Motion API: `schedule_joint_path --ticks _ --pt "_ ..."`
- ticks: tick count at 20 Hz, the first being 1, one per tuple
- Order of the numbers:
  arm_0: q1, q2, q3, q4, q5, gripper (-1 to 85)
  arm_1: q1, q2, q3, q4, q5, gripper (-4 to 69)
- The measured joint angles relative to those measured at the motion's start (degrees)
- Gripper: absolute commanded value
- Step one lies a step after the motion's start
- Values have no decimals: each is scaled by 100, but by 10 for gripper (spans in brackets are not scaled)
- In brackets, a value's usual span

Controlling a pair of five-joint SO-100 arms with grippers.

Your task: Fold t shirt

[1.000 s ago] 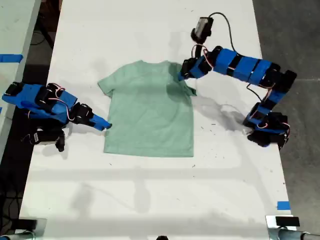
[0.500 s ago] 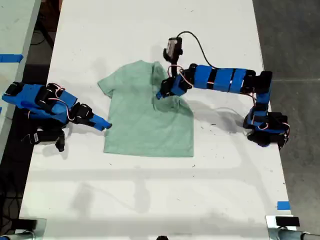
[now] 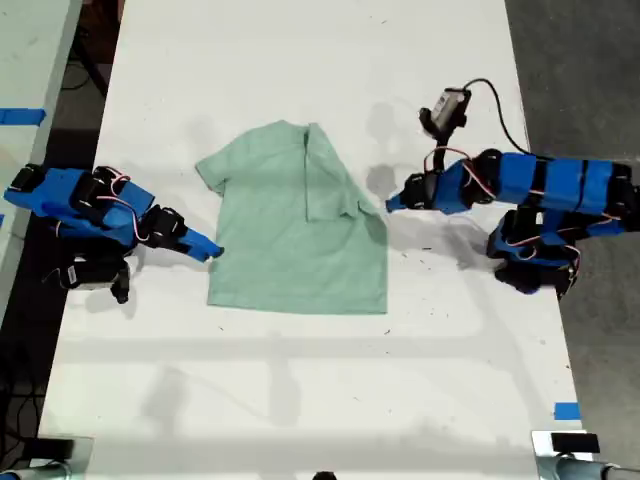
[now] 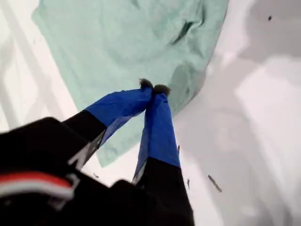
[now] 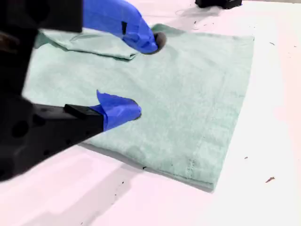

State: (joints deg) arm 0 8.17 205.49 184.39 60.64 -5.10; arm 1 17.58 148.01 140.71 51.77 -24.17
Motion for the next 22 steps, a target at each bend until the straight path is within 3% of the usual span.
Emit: schedule_joint_path --ticks 2,7,9,10,12,14,15,17,20,22 --pt "0 0 0 0 0 187 -211 1582 1213 88 229 5" --pt "-9 0 0 0 0 187 -536 4975 3252 1292 501 13" --pt "0 0 0 0 0 187 -633 5168 3410 1608 686 57" --pt "0 0 0 0 0 187 -615 5194 3410 1986 923 113" --pt "0 0 0 0 0 187 -589 5212 3419 2426 1644 157" --pt "0 0 0 0 0 187 -589 5212 3419 2470 2892 156" --pt "0 0 0 0 0 187 -694 5212 3419 2470 3595 216" --pt "0 0 0 0 0 187 -1020 5221 3437 2470 4140 214" --pt "0 0 0 0 0 187 -773 5221 3437 2470 2074 214" --pt "0 0 0 0 0 187 -817 5221 3437 2470 1670 214"
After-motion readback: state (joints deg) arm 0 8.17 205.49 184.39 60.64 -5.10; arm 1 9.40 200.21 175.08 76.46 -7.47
